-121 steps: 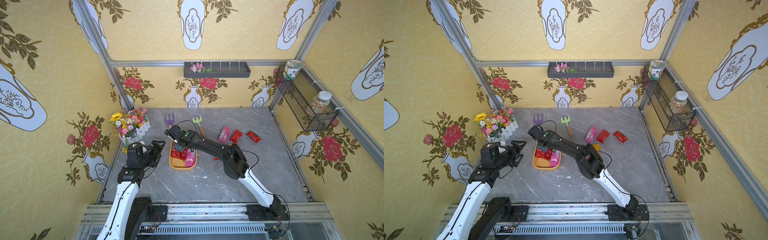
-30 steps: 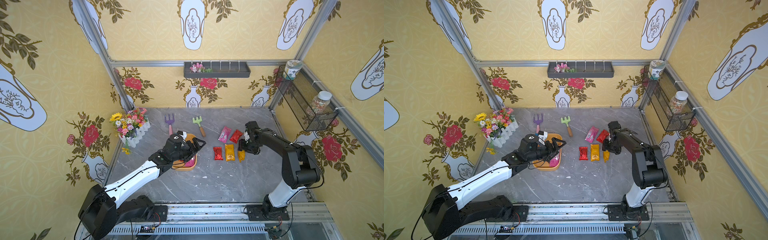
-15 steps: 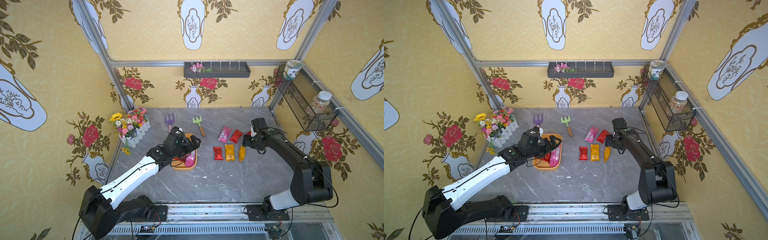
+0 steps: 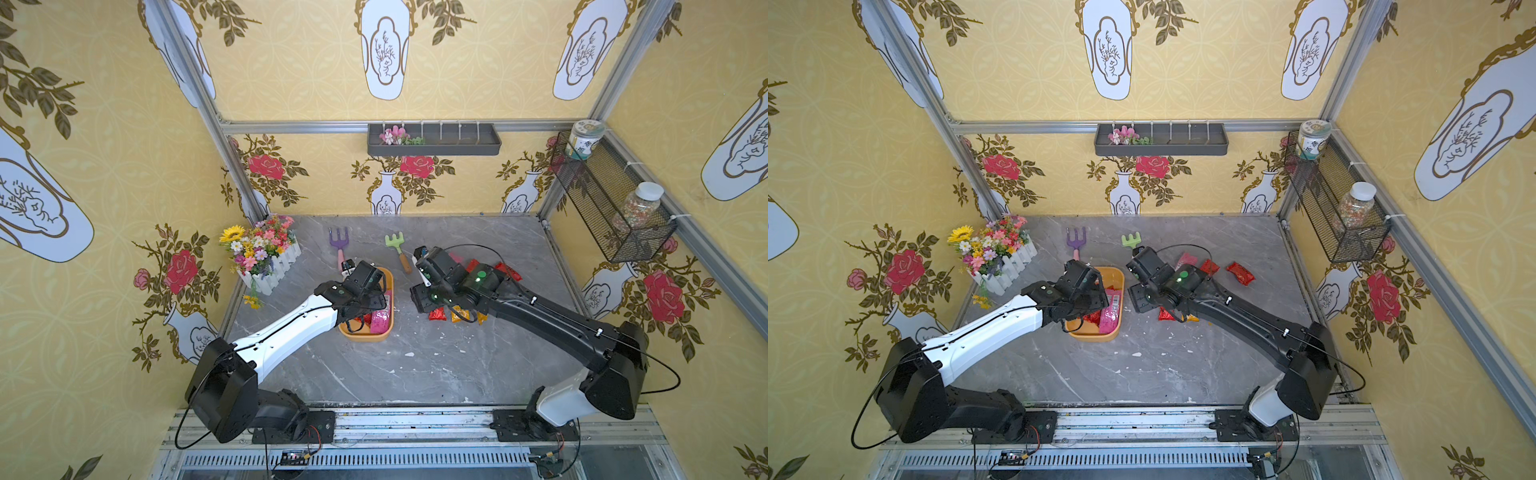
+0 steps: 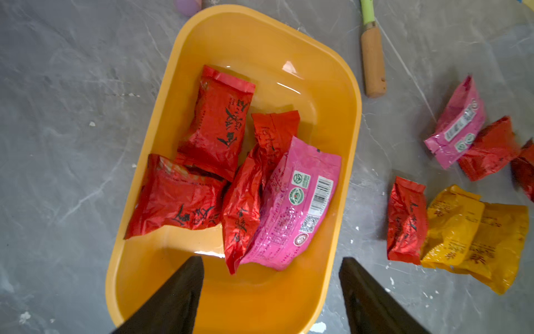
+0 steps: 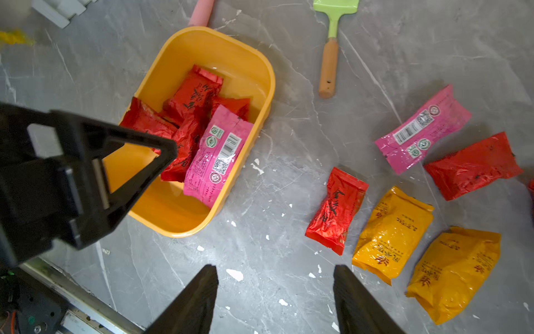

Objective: Take the tea bags out of the storage box
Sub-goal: Pick up the tea bag from the storage box.

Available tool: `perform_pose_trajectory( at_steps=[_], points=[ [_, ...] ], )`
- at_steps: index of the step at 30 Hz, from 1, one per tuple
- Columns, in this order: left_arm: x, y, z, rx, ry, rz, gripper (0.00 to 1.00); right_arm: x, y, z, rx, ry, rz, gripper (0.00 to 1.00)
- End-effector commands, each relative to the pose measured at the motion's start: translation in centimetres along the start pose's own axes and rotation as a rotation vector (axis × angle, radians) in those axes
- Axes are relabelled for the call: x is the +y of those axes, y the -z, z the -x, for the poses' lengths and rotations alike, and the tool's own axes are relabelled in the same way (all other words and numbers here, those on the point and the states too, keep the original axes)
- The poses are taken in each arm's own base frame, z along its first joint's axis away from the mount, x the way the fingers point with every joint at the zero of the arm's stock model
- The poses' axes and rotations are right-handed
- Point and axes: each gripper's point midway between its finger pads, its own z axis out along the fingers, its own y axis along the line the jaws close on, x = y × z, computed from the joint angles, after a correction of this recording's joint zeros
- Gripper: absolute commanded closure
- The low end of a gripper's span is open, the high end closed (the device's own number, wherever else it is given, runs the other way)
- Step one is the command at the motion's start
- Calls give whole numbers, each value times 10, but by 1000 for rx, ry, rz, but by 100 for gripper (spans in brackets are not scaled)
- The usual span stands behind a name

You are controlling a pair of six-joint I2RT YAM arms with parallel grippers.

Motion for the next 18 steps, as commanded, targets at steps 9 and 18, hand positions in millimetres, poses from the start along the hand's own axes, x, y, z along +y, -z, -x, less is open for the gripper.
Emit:
perform_pose_trajectory(
  at_steps=[9, 18],
  points=[
    [20, -27, -2, 36, -8, 116, 36, -15, 29, -30, -36, -30, -41, 32],
    [27, -51, -19, 103, -8, 138, 39, -25, 56, -32, -88, -50, -20, 31]
  ],
)
